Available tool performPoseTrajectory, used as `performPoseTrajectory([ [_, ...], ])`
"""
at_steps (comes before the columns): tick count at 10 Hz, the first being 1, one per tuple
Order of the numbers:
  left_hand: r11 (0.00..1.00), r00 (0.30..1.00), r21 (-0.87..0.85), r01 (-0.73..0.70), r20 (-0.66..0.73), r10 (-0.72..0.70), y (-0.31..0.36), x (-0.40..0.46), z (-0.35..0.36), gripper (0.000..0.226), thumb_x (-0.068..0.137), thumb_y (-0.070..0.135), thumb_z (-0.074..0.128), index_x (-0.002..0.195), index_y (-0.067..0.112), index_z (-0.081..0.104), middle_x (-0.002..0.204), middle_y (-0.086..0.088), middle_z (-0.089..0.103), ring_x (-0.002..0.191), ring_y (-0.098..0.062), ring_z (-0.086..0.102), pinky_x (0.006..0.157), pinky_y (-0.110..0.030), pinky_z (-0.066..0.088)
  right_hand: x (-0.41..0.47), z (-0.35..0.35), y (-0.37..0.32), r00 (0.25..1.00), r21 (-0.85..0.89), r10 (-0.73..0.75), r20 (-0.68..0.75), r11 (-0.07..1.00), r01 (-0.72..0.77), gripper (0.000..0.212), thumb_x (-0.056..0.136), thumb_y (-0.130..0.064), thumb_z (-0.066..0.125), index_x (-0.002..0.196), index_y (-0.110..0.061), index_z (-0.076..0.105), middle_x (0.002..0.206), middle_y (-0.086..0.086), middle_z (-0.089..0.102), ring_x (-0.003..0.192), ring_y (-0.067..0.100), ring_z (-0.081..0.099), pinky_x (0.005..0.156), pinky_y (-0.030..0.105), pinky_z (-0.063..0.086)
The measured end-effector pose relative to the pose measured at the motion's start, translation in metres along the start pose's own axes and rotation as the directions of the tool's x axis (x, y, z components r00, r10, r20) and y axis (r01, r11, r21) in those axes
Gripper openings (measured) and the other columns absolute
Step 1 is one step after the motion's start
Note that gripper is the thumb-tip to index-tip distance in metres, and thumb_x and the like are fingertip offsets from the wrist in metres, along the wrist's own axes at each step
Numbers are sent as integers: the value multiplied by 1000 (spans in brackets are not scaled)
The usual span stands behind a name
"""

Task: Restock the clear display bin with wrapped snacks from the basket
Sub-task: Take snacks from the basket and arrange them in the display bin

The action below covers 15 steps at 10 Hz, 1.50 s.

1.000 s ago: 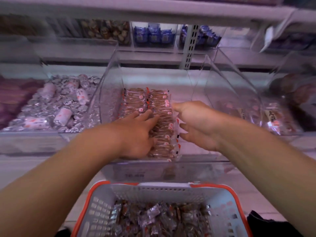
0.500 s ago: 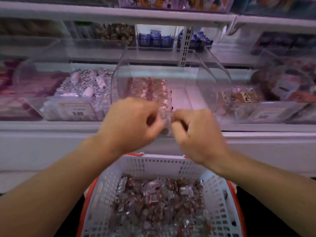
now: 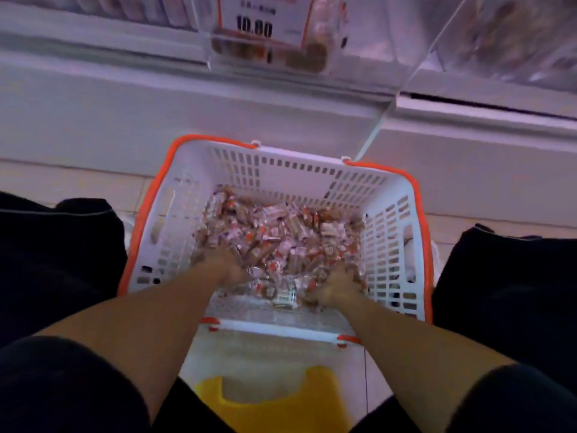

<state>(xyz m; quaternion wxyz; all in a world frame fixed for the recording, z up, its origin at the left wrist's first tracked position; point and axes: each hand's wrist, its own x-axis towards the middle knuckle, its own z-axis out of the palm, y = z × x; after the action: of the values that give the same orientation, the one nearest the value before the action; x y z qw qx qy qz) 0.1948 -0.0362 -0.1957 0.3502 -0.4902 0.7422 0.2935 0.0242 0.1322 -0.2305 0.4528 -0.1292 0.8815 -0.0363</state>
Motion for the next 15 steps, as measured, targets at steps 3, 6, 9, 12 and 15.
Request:
performPoseTrajectory([
  [3,449,977,-879,160,77,-198,16,54,27,102,69,71,71,144,11,37,142,-15,48,130,-37,48,104,-54,44,43,10,-41,954,375,224,-197,917,-138,152,50,-63,89,156,-21,-11,162,22,6,147,46,13,115,59,25],
  [6,522,995,-852,21,-33,-94,25,65,47,102,65,23,91,145,8,30,132,-4,56,116,-20,54,102,-27,40,35,42,-61,962,270,-202,-182,931,246,114,59,-41,93,145,-10,24,144,17,41,127,38,48,101,44,48],
  [9,711,987,-694,-116,-162,3,35,57,55,28,82,14,78,106,6,67,105,-12,69,96,-26,63,81,-30,49,32,45,-54,963,469,-148,-227,850,241,45,77,-12,81,116,-16,60,108,6,69,98,26,65,77,26,46],
  [12,491,1000,-871,-13,-4,19,43,39,49,31,91,46,60,102,18,63,92,-5,66,81,-23,63,67,-30,47,20,21,-42,990,799,-60,130,597,-69,14,90,-6,70,103,-6,66,106,13,71,92,26,70,78,38,61],
  [15,322,976,-945,58,121,179,31,6,19,20,99,14,43,108,5,59,101,-13,72,66,-20,72,58,-33,57,-22,-27,-40,882,708,-223,414,689,-158,19,102,-4,48,120,-4,51,120,14,58,113,35,61,81,52,59],
])
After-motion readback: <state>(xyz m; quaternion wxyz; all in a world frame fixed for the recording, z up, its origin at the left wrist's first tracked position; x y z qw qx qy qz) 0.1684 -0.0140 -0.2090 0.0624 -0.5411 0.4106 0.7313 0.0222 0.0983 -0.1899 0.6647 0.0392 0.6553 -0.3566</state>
